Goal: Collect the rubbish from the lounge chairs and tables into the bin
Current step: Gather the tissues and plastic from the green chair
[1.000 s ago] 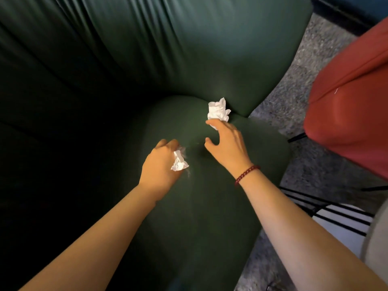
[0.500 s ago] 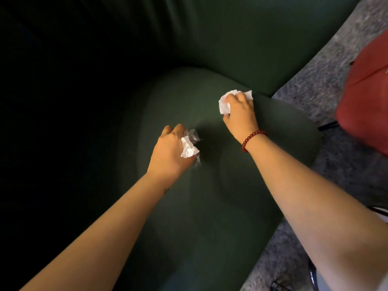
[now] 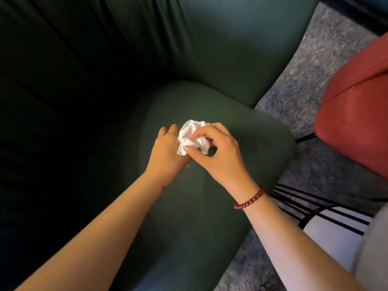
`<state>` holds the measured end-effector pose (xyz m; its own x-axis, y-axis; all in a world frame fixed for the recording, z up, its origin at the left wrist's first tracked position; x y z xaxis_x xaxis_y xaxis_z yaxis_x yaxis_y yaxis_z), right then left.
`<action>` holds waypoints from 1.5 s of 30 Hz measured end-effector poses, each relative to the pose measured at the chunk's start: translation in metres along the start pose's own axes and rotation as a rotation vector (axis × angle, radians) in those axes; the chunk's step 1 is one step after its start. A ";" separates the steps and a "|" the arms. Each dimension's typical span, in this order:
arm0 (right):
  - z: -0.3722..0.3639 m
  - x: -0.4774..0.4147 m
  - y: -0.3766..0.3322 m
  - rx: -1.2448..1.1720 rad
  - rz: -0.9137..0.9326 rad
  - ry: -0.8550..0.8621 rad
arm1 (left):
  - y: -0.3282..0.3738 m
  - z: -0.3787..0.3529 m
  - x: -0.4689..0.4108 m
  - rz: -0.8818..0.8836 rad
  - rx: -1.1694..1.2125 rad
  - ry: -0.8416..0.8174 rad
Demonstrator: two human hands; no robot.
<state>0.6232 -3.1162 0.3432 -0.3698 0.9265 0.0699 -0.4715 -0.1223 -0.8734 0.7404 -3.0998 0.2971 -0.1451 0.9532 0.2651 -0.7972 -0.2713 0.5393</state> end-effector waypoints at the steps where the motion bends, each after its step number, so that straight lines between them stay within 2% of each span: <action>1: 0.001 0.002 -0.002 0.008 -0.015 -0.002 | 0.004 0.002 0.004 -0.004 0.020 0.025; 5: 0.008 0.006 -0.006 0.044 -0.042 0.027 | 0.017 0.014 0.027 0.043 0.256 0.123; 10: 0.011 0.016 -0.015 0.023 -0.075 0.001 | 0.031 0.028 0.050 -0.021 0.387 0.145; 14: 0.015 0.027 -0.036 0.010 -0.047 -0.116 | 0.043 0.043 0.066 -0.092 0.326 0.126; 18: 0.025 0.037 -0.077 0.032 0.062 -0.171 | 0.051 0.080 0.080 -0.065 0.252 0.196; 20: 0.031 0.041 -0.106 0.090 0.140 -0.132 | 0.057 0.107 0.088 -0.057 0.228 0.236; 26: 0.034 0.046 -0.226 0.298 0.454 0.137 | 0.064 0.220 0.120 -0.090 0.205 0.421; 32: -0.026 0.067 -0.352 0.450 0.567 0.137 | -0.001 0.345 0.201 -0.066 0.140 0.530; 39: -0.159 0.111 -0.496 0.420 0.665 0.047 | -0.119 0.494 0.330 0.049 0.019 0.636; 45: -0.228 0.110 -0.605 0.405 0.746 0.001 | -0.177 0.594 0.384 0.123 -0.009 0.727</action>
<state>1.0505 -2.8594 0.7691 -0.6975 0.5529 -0.4559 -0.3550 -0.8192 -0.4504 1.1737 -2.7649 0.7782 -0.5831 0.7643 -0.2755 -0.7545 -0.3838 0.5324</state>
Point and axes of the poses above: each hand's wrist, its own x-axis away from the middle knuckle, its own z-axis out of the back of the hand, y = z × x, the point moved 3 cm from there along -x, towards the middle knuckle, and after that the axes turned 1 degree about y, right-handed, at the moved point
